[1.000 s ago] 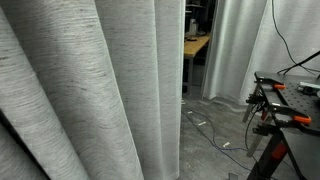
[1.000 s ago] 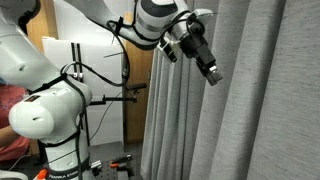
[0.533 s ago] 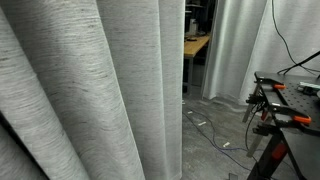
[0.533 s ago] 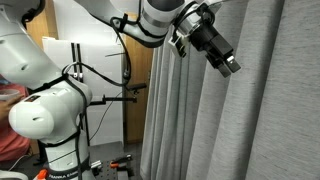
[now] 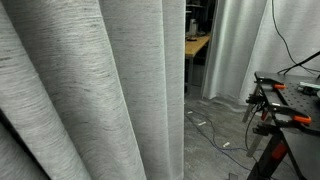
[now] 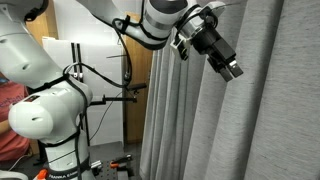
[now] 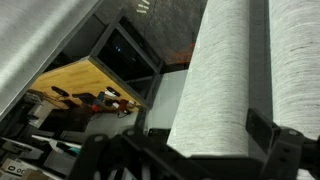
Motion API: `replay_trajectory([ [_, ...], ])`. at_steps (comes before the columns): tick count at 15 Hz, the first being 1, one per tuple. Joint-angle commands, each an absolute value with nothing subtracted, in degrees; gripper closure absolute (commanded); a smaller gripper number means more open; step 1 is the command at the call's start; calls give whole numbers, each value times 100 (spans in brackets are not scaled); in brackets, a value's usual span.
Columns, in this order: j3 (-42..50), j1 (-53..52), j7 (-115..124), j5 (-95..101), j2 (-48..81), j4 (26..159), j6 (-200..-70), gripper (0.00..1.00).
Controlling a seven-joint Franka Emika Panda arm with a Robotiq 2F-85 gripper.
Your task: Slide the curtain to the left
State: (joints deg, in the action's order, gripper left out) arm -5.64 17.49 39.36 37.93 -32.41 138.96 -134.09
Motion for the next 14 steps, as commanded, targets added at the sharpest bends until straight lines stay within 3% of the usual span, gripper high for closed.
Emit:
replay_trajectory([
  [1,-318,1901,3802,4177,-2589,13438,-13720,0],
  [14,48,1514,2791,4189,-1193,12005,-15725,0],
])
